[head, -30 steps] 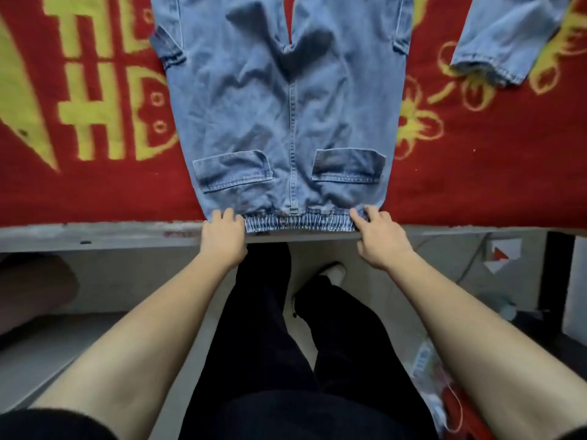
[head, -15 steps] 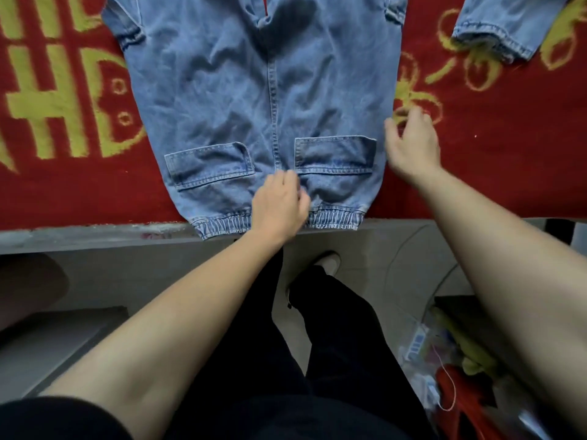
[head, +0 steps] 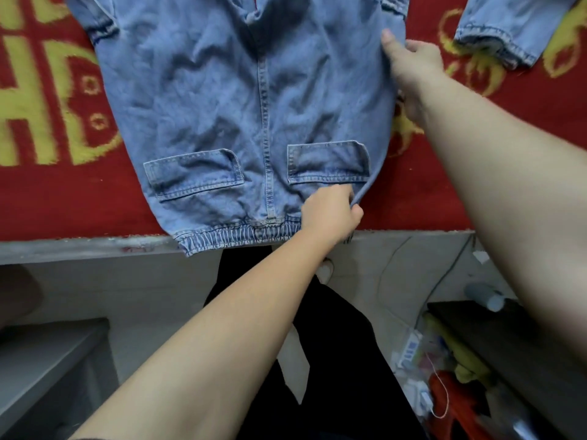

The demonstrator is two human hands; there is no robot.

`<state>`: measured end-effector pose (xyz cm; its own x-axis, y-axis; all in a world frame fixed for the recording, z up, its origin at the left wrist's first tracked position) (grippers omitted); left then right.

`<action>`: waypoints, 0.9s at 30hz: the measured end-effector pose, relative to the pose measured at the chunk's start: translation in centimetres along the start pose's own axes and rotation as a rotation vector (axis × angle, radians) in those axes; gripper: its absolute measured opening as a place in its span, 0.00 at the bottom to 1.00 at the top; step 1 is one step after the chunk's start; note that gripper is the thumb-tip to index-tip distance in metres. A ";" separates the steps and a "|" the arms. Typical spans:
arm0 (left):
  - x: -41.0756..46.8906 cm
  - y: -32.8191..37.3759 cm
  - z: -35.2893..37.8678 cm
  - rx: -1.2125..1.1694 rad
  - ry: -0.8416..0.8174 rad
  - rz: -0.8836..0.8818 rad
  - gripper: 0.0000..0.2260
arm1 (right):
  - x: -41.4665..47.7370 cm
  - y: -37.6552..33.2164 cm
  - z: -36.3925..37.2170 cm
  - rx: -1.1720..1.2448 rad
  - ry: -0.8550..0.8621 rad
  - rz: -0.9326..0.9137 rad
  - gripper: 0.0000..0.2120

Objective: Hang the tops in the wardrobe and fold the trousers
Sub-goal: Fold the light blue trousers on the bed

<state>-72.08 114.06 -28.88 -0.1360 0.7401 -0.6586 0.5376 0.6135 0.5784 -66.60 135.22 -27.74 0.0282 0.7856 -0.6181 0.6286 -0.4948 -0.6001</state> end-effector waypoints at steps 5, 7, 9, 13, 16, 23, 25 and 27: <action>-2.3 -2.2 -5.2 -0.277 -0.145 -0.036 0.07 | -0.6 -6.9 1.7 0.008 -0.032 -0.156 0.15; -3.5 -3.6 -8.8 -0.425 -0.127 -0.064 0.08 | -1.5 -10.6 4.0 -0.040 -0.033 -0.254 0.17; -4.9 -5.6 -12.6 -0.549 -0.094 -0.091 0.06 | -2.9 -14.1 7.3 -0.054 -0.043 -0.330 0.18; -7.9 -11.6 -19.4 -0.680 0.038 -0.201 0.04 | -5.9 -20.0 16.0 -0.129 -0.120 -0.448 0.22; -9.0 -17.1 -21.9 -0.689 0.138 -0.324 0.04 | -8.1 -22.1 23.1 -0.261 -0.218 -0.540 0.25; -8.6 -25.5 -19.5 -0.736 0.093 -0.522 0.07 | -9.2 -19.4 34.8 -0.619 -0.405 -0.609 0.27; -8.0 -26.6 -19.0 -0.754 0.054 -0.550 0.05 | -9.0 -18.1 36.2 -0.682 -0.440 -0.612 0.32; -7.4 -27.3 -18.6 -0.756 0.015 -0.569 0.04 | -8.7 -17.4 36.7 -0.741 -0.455 -0.626 0.34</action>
<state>-101.21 96.93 -30.81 -0.2255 0.2752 -0.9346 -0.2942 0.8953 0.3346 -106.26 123.35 -30.54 -0.6592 0.5335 -0.5300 0.7502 0.4178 -0.5125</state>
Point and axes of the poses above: each hand's wrist, its own x-axis towards the middle knuckle, its own z-axis out of the palm, y = z × x, the point moved 5 cm from there along x, towards the middle knuckle, and after that the axes turned 10 degrees about -x, right-handed, at the moved point
